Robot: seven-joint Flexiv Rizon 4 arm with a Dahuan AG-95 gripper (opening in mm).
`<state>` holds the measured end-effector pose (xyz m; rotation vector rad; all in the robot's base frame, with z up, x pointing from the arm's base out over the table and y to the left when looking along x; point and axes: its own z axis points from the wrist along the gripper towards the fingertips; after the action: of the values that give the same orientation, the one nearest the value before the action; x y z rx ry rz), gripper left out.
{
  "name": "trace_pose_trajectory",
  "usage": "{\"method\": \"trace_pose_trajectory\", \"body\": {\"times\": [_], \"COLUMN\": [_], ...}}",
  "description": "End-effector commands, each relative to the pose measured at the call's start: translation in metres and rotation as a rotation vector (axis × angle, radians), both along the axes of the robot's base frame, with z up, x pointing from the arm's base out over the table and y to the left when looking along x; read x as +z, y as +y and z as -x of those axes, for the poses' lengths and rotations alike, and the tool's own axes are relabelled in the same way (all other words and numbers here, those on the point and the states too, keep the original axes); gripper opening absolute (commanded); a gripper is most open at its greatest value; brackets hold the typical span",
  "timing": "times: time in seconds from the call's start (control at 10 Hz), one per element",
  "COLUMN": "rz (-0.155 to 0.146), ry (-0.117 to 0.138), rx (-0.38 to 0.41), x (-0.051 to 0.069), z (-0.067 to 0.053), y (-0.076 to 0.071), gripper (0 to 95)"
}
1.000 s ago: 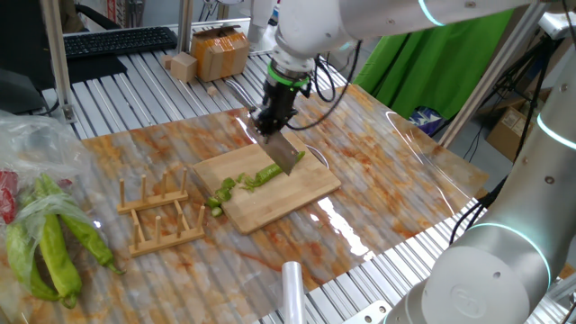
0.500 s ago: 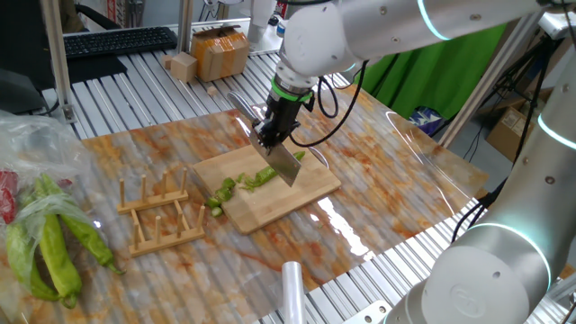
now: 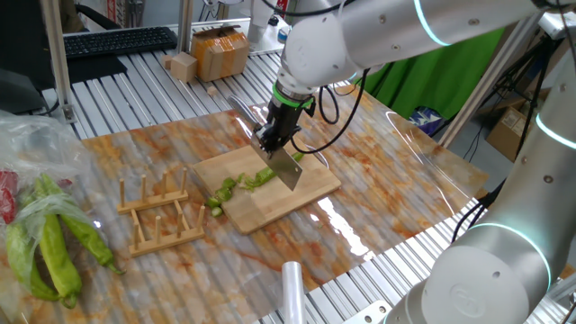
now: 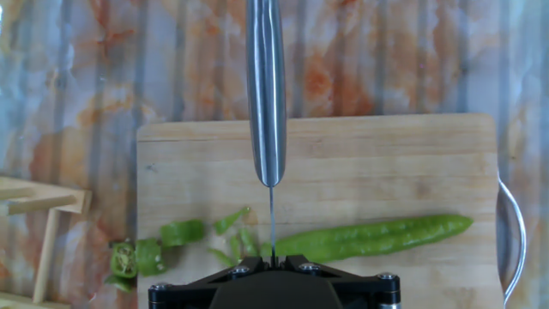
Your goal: Chop the chili peppers
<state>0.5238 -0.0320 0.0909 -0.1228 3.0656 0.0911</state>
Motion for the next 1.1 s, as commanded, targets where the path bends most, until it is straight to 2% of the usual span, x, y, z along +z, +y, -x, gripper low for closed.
{"method": "trace_pose_trajectory", "body": {"times": [0.1,0.6,0.8,1.0,1.1], "rz": [0.002,0.006,0.005,0.002,0.002], "ry": [-0.011,-0.018,-0.013,-0.011,-0.012], "rx": [0.003,0.002,0.001,-0.001,0.000], "x": [-0.003,-0.006,-0.005,-0.008,-0.015], "z": [0.001,-0.001,-0.005,-0.007,-0.008], "y": [0.000,-0.001,-0.001,-0.001,-0.001], "gripper": [0.0,0.0,0.0,0.0,0.0]}}
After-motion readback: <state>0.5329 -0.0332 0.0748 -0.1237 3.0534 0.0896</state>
